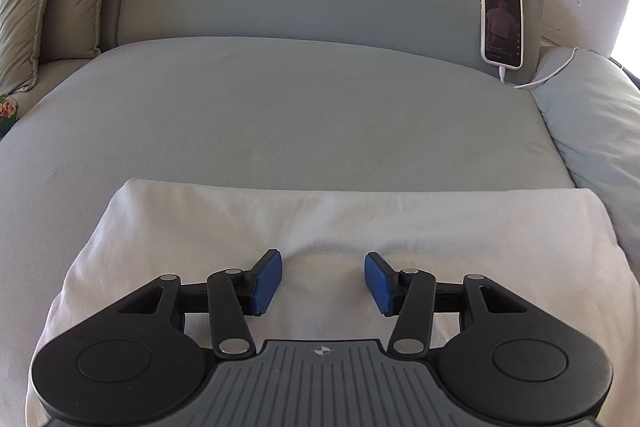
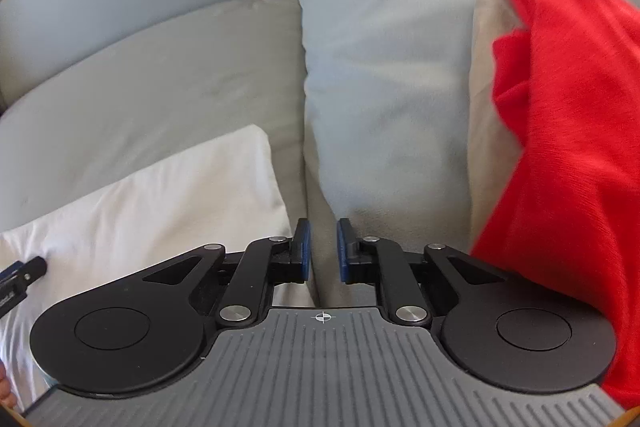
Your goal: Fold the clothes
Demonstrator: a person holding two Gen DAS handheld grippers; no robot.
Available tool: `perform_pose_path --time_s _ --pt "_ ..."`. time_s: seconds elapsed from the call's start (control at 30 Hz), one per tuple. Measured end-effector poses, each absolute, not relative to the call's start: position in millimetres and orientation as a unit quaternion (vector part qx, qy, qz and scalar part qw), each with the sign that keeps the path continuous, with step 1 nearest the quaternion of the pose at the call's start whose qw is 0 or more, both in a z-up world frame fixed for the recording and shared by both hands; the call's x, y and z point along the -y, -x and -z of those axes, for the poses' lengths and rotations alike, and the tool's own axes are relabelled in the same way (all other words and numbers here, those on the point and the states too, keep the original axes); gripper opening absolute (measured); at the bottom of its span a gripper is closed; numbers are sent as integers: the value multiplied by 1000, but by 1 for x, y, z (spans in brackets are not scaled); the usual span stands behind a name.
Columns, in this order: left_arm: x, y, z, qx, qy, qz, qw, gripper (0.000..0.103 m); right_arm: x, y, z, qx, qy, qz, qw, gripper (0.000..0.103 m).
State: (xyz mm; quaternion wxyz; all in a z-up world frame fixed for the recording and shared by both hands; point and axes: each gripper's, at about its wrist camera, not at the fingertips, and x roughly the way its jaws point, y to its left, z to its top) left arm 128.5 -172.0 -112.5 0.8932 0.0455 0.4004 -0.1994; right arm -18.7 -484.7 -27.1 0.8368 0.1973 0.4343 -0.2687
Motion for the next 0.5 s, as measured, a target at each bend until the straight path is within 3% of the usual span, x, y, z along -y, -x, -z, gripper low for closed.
perform_pose_path --time_s 0.07,0.2,0.3,0.37,0.5 --pt "162 -120 107 -402 -28 215 889 48 466 36 5 -405 -199 249 857 39" --pt "147 -86 85 -395 -60 226 889 49 444 83 -21 -357 -247 204 878 43" --pt "137 -45 62 -384 -65 230 892 56 429 107 -23 -333 -268 190 884 48" --pt "133 -19 52 -381 -65 246 889 62 416 122 -19 -333 -270 187 884 49" --pt "133 20 51 -375 -99 234 892 64 392 128 -2 -357 -265 166 880 48"
